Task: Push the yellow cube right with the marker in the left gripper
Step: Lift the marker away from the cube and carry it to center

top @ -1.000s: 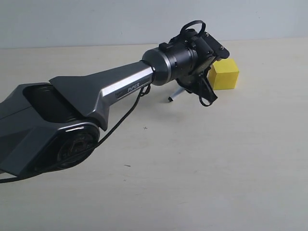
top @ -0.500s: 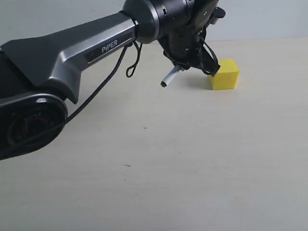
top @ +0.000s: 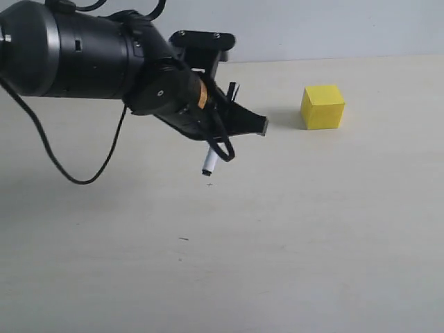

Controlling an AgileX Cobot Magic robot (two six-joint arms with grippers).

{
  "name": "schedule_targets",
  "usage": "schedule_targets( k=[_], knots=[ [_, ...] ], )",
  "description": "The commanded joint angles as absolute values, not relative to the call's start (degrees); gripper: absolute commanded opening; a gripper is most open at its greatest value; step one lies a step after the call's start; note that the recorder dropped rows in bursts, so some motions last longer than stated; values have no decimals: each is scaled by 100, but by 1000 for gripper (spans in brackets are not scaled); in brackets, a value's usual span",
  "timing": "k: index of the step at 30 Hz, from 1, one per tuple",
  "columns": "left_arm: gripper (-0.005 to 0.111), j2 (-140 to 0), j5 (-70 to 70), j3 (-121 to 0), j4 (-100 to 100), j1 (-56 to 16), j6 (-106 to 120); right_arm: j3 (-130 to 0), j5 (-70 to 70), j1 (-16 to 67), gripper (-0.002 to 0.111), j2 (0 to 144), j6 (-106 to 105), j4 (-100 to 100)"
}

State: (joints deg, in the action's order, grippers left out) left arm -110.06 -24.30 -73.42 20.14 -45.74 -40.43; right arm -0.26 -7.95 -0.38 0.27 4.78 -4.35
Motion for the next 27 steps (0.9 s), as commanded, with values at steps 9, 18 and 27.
schedule_targets(
  k=[9,18,27],
  knots=[
    [0,-11138,-2826,-7135,224,-4387,-4242,0,-767,-33,0,0,475,-443],
    [0,-11407,-3232,-7441,-249,-4054,-3899,0,-767,-33,0,0,475,-443],
    [0,-11898,-3674,-7723,-468,-4066,-3876,0,-767,-33,0,0,475,-443]
  ],
)
